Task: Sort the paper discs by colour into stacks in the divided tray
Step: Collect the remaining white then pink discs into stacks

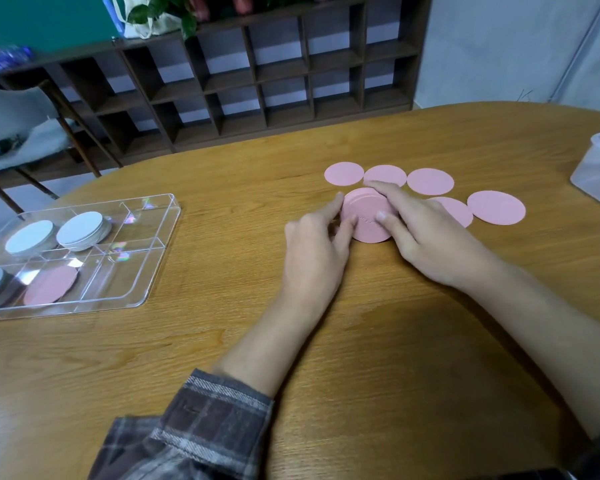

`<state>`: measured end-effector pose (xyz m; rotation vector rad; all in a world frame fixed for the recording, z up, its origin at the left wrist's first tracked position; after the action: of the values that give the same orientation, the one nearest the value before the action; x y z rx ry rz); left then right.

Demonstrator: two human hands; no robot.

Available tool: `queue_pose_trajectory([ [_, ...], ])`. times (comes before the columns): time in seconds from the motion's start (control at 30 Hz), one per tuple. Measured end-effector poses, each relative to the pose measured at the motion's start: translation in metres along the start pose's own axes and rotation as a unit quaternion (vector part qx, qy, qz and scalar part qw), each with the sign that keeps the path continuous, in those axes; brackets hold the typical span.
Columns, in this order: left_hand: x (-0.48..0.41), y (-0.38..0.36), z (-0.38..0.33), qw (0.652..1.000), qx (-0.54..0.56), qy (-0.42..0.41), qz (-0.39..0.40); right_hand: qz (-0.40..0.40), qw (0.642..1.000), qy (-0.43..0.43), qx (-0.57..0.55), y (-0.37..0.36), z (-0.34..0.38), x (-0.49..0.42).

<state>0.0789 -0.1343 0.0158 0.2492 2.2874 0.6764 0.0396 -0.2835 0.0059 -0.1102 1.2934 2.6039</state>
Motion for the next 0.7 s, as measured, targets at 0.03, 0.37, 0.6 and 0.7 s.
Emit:
queue_pose_trajectory([
  [0.03,0.000,-0.001,-0.001,1.000,-0.009,-0.006,-0.001,0.001,1.000,-0.003,0.000,-0.001,-0.001,0.001],
  [0.37,0.004,-0.012,-0.023,0.998,0.001,-0.064,0.006,-0.035,0.997,-0.033,-0.057,0.045,-0.028,0.011],
  [0.6,0.013,-0.083,-0.045,0.969,-0.055,-0.107,0.215,-0.123,0.985,-0.070,-0.096,0.094,-0.092,0.035],
  [0.7,0.011,-0.087,-0.046,0.963,-0.081,-0.108,0.233,-0.140,0.976,-0.075,-0.149,0.098,-0.102,0.036],
])
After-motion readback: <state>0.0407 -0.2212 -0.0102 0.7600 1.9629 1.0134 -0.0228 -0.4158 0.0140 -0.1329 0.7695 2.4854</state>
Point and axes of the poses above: each hand's wrist, its own x-axis away from the middle knuckle, its own y-axis out of the back of the hand, z = x × y, the point moved 9 cm from there along -x, towards the middle knuckle, and after that the axes turned 11 degrees about -y, right-handed, at the moved point
